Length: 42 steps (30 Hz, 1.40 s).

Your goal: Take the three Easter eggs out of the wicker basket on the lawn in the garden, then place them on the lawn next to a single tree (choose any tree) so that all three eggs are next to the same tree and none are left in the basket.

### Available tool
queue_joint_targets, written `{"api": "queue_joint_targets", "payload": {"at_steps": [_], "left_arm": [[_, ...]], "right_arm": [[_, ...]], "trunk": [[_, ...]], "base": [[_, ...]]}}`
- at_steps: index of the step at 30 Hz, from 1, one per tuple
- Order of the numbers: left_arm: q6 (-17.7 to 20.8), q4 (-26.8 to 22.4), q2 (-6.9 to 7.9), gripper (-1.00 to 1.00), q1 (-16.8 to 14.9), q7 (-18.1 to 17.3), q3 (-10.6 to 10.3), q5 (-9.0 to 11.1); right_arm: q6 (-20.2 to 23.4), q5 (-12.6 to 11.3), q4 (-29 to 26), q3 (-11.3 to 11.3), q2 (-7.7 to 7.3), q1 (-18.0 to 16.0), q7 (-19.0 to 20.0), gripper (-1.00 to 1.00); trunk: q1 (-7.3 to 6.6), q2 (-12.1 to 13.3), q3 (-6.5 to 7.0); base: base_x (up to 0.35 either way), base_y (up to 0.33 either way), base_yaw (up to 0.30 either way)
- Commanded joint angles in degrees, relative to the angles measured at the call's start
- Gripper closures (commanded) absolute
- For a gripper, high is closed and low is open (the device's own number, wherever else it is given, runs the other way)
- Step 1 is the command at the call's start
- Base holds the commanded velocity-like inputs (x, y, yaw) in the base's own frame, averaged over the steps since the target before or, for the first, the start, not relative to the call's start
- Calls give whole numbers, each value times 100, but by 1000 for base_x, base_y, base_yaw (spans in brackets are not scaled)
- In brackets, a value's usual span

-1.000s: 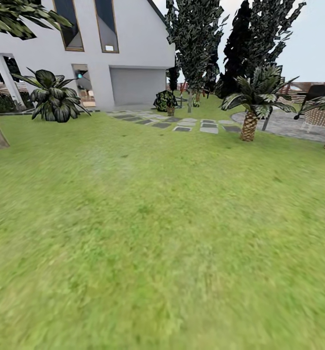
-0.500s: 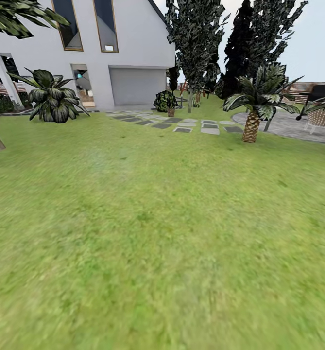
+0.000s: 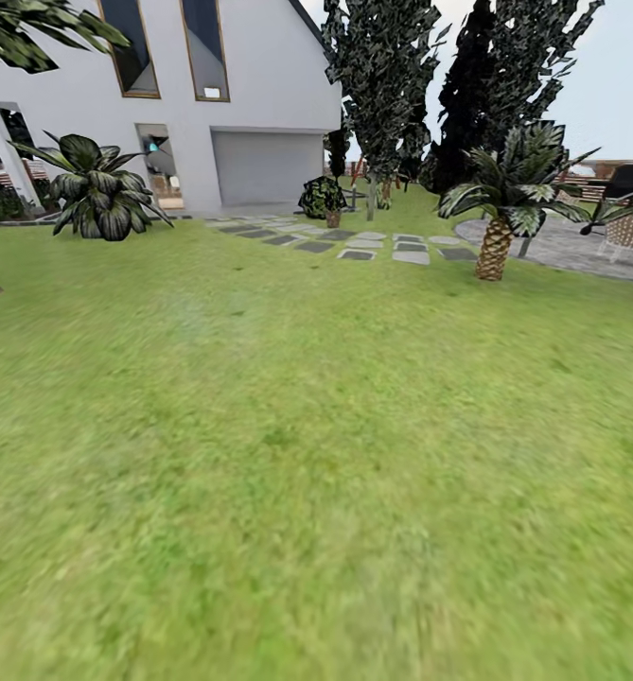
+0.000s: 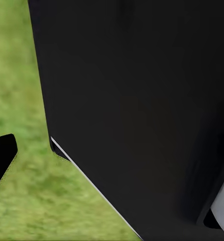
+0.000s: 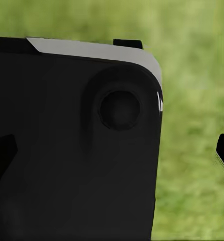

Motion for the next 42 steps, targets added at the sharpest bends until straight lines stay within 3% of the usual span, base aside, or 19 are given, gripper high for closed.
{"api": "queue_joint_targets", "payload": {"at_steps": [1,42], "left_arm": [[1,-11,0,-100,3,-7,3,4],[1,-11,0,-100,3,-7,3,4]], "right_arm": [[-18,12,4,5,-2,-3,2,-100],[-18,12,0,5,-1,-4,2,-100]], "trunk": [[3,-2,-4],[3,-2,-4]], "base": [[325,0,0],[325,0,0]]}}
